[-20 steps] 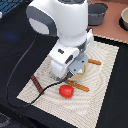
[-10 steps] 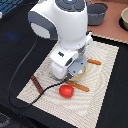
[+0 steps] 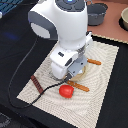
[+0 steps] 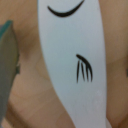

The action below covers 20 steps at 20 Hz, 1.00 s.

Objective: Interact with the objects in diverse but meaningful ways.

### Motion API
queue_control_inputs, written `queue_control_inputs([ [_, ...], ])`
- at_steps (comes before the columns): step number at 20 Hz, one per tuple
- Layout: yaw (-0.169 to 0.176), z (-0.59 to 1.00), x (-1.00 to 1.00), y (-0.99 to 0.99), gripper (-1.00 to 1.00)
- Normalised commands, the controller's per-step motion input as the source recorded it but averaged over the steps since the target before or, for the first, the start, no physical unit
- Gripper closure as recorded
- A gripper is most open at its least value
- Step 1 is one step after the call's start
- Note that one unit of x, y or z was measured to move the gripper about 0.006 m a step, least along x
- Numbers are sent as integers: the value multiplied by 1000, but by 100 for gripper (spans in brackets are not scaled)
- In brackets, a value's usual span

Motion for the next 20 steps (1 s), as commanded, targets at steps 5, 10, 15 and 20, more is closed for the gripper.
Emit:
queue_control_inputs([
  [5, 2, 39, 179, 151, 100],
  [10, 100, 663, -168, 615, 100],
  [15, 125, 537, -401, 699, 100],
  [20, 122, 510, -474, 686, 100],
])
